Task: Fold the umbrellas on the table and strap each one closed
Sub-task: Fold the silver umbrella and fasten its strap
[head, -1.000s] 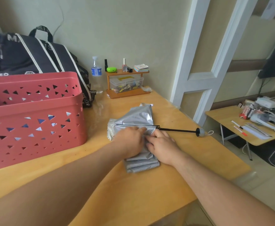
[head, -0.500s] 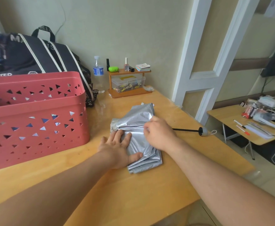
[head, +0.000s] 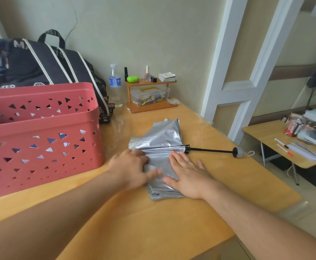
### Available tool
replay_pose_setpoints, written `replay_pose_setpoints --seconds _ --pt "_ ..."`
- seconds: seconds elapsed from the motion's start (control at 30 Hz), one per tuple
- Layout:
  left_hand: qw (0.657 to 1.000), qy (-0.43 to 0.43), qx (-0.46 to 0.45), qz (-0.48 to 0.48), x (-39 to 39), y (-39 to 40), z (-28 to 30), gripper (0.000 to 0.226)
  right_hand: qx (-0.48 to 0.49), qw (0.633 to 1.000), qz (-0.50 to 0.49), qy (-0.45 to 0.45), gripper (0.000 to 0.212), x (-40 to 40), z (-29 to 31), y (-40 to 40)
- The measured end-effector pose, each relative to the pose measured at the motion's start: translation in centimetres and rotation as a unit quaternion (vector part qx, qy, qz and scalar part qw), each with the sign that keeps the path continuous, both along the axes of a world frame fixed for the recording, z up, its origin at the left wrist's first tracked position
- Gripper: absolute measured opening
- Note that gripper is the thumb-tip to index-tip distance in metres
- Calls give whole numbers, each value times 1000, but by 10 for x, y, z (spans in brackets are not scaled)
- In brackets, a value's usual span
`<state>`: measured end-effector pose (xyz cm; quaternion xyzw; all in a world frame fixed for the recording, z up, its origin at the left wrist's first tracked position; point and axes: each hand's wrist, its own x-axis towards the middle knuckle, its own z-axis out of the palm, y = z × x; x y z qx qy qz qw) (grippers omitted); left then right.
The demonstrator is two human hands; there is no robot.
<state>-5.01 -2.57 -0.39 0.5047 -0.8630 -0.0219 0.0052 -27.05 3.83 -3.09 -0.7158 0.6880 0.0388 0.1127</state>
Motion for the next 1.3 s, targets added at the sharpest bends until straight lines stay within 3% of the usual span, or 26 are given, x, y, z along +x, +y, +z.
replay_pose_setpoints --seconds 0.1,0.17,0.37,0.47,0.53,0.63,0.67,0.73,0.8,0.9,0.97,1.07,1.3 --pt "989 115 -78 40 -13 -28 22 61 -6 1000 -2 -1 92 0 -2 0" --pt "985 151 -39 67 -25 -52 31 47 -11 1000 -2 -5 90 0 -3 1" --pt "951 204 195 123 -62 -113 49 72 -22 1000 4 -10 89 -3 -8 1" --pt "935 228 240 125 -71 -130 48 74 -26 1000 7 -9 89 -5 -10 0" --pt "898 331 255 139 -75 -135 50 74 -26 1000 11 -6 89 -5 -9 -1" --pt "796 490 326 140 -75 -141 59 77 -28 1000 10 -6 89 -4 -8 -1" --pt "766 507 375 122 -75 -140 62 82 -29 999 10 -7 89 -4 -8 -1" --pt "757 478 438 77 -75 -134 69 84 -29 1000 10 -8 89 -4 -8 -1" --pt "776 473 413 57 -77 -130 74 70 -26 1000 10 -9 88 -3 -7 0" --pt "785 568 226 101 -76 -130 89 47 -29 999 11 -13 89 -3 -6 1" --pt "781 592 166 106 -73 -128 99 43 -27 999 9 -17 89 -2 -5 1" --pt "790 586 152 99 -69 -121 100 44 -30 999 8 -20 90 -2 -5 2" --pt "761 623 171 63 -62 -98 108 41 -27 999 5 -36 92 -2 -3 3"
